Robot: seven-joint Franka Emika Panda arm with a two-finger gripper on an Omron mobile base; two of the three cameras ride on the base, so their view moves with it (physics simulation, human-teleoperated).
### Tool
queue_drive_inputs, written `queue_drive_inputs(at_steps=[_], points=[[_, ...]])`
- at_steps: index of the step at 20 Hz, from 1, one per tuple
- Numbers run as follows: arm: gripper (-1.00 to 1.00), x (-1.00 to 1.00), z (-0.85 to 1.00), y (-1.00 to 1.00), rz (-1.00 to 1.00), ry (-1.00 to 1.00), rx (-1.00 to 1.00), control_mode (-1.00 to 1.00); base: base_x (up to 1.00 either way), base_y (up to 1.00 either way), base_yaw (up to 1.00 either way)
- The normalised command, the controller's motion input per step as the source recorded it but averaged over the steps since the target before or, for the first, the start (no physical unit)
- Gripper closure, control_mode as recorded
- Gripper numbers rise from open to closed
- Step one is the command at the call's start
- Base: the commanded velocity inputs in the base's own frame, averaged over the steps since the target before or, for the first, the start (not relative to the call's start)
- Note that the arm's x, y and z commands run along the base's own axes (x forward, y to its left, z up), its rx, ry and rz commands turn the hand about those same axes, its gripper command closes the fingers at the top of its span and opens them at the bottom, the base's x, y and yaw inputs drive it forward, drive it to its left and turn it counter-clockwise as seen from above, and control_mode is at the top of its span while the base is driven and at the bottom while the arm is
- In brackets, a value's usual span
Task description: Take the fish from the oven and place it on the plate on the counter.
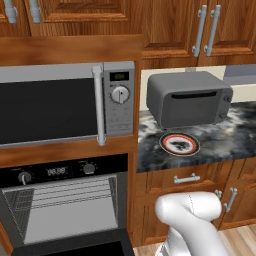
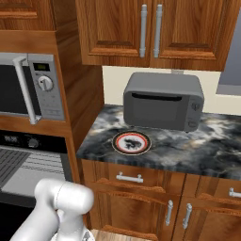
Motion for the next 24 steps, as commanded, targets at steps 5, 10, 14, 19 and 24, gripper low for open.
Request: queue_drive_inputs(at_steps=[5,10,14,19,24], points=[[-1.00,-0.25,0.17,0.00,0.03,-0.04,0.00,-1.00,0.00,0.00,0.00],[-1.00,-0.37,0.80,0.00,0.09,-0.17,0.04,-1.00,0.00,0.00,0.00],[-1.00,-0.30,1.00,0.00,0.09,-0.28,0.08,-1.00,0.00,0.00,0.00],[-1.00,-0.07,0.89,0.00,0.03,-0.22,0.09,-1.00,0.00,0.00,0.00],[-1.00,0.02,0.86,0.00,0.00,-0.11,0.07,-1.00,0.00,0.00,0.00]])
